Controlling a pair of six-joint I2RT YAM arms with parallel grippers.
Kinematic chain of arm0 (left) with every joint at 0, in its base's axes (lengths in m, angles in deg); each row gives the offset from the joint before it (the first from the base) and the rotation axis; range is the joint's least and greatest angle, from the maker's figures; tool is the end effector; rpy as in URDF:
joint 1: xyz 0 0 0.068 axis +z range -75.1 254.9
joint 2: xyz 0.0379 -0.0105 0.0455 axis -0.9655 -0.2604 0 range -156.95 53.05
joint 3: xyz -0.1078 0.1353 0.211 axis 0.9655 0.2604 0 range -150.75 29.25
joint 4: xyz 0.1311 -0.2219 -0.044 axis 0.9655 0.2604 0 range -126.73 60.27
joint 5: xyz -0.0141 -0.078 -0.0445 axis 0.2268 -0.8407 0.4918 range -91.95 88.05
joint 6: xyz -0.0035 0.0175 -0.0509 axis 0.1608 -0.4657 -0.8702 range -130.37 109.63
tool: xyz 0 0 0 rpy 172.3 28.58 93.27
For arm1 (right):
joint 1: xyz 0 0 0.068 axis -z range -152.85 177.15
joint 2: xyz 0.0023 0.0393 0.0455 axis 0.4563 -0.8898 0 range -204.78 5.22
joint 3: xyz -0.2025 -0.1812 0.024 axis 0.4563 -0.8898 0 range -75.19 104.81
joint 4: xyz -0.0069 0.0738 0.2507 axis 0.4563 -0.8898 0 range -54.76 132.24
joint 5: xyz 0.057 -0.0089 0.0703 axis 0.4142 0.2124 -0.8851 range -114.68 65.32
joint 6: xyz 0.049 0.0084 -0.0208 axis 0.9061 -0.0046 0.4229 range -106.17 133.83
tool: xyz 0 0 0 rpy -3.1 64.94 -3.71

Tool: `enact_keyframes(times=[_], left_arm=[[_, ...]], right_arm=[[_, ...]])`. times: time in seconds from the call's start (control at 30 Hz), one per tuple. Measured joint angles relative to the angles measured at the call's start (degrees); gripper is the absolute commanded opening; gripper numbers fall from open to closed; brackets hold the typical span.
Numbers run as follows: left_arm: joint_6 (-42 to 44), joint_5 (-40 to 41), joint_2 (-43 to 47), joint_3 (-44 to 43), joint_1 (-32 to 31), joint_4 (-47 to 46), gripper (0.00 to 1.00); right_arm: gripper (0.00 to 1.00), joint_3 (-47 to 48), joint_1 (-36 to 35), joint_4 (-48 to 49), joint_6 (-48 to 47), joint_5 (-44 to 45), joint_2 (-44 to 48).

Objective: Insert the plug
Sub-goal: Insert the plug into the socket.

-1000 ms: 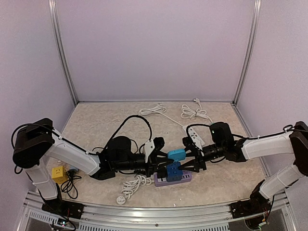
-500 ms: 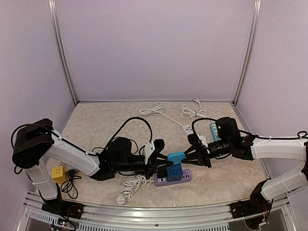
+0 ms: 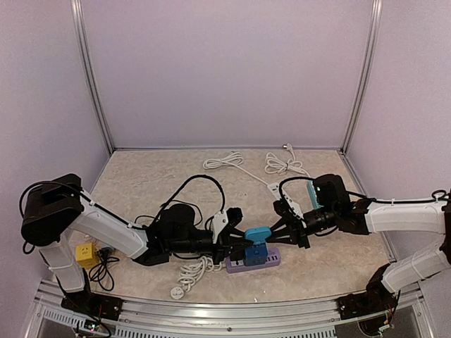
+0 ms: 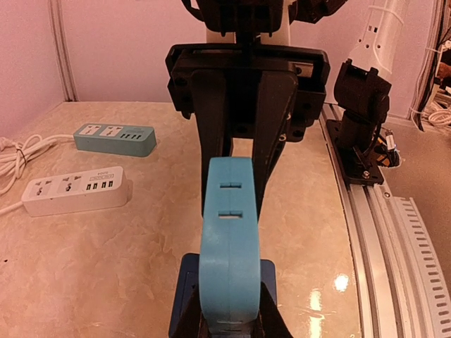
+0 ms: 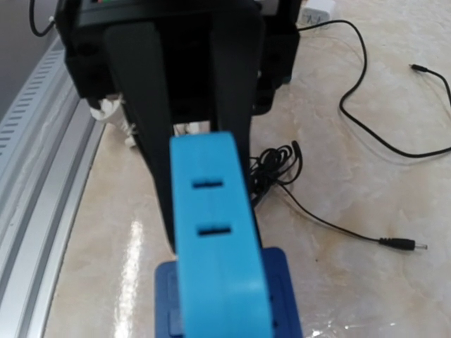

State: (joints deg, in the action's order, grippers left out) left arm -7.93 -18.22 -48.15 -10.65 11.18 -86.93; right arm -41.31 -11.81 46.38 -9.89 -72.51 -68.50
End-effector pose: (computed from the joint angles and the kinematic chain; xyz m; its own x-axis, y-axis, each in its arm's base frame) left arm 0.1448 -0.3162 0.1655 -0.0434 0.1803 -0.9827 0.9852 0.1709 -0.0121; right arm 0.1794 0.1789 0.1989 -0.0572 -0.3936 -0.9175 -0.9975 -0.0162 0.0691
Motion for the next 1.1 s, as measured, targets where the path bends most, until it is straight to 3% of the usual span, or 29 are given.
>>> enact_keyframes(times=[1.1], left_arm=[[0.61, 0.02, -1.33, 0.26, 0.24, 0.07, 0.00]], right_arm=[[0.00, -0.68, 0.02, 2.14, 0.79, -0.22, -2.91]])
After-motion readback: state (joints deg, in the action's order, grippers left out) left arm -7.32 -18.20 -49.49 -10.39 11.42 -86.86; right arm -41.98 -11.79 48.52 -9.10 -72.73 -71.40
